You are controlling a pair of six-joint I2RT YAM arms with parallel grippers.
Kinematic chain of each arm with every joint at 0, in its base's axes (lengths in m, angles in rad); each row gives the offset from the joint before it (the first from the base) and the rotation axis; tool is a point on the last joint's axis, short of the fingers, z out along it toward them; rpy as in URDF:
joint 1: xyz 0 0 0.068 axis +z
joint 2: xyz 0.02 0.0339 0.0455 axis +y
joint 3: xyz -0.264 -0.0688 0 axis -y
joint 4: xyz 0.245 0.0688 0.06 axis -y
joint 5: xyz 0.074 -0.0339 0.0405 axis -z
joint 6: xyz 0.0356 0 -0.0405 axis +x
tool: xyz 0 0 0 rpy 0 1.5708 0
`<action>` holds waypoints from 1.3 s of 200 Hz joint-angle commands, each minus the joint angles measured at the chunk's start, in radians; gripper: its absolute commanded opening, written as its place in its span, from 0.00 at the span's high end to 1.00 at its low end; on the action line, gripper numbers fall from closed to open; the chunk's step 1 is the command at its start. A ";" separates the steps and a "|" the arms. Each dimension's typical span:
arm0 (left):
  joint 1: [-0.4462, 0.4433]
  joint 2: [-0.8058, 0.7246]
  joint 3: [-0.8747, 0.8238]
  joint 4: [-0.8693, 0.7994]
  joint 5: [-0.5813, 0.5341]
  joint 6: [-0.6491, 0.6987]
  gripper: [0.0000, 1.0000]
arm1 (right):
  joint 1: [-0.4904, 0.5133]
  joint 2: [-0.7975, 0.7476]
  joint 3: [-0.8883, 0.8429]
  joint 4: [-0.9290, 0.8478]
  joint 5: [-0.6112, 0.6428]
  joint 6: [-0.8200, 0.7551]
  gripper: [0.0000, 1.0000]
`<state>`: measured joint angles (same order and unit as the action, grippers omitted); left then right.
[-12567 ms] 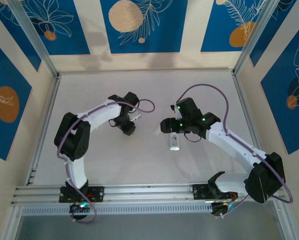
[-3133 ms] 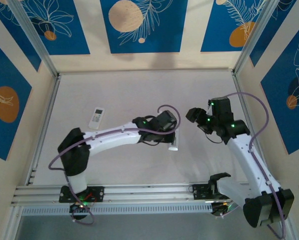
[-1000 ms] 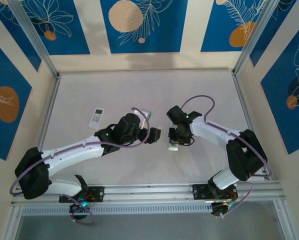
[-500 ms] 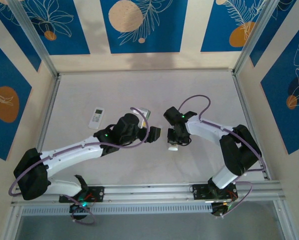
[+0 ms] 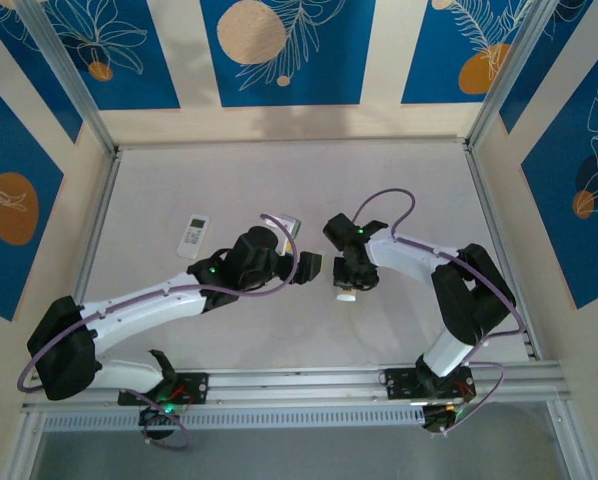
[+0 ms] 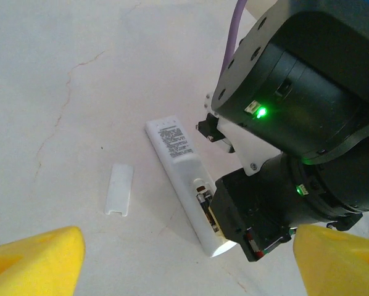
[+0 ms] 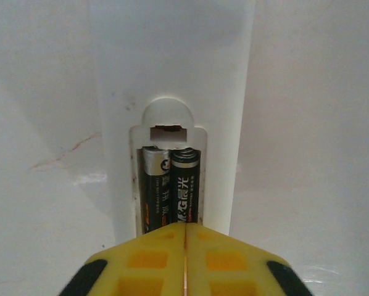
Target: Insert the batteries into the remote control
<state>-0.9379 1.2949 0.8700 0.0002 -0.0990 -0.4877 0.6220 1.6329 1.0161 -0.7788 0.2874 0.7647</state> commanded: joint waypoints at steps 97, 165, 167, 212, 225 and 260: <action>0.004 -0.030 -0.025 -0.039 -0.089 -0.012 0.11 | -0.025 0.042 -0.006 0.062 -0.002 0.003 0.87; 0.079 0.392 0.434 -0.569 0.019 0.122 0.16 | -0.094 -0.269 -0.014 0.036 0.040 0.018 0.70; 0.081 0.415 0.454 -0.587 0.024 0.130 0.16 | -0.102 -0.282 -0.021 0.039 0.037 0.020 0.69; 0.109 0.768 0.809 -0.779 0.042 0.249 0.26 | -0.234 -0.524 -0.157 0.060 -0.082 0.012 0.42; 0.116 0.819 0.854 -0.782 0.052 0.262 0.31 | -0.243 -0.568 -0.174 0.048 -0.089 0.003 0.40; 0.146 0.900 0.894 -0.730 0.153 0.292 0.39 | -0.267 -0.612 -0.201 0.032 -0.101 -0.007 0.39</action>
<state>-0.8211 2.1651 1.7153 -0.7048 -0.0429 -0.2504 0.3695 1.0451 0.8341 -0.7223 0.2276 0.7731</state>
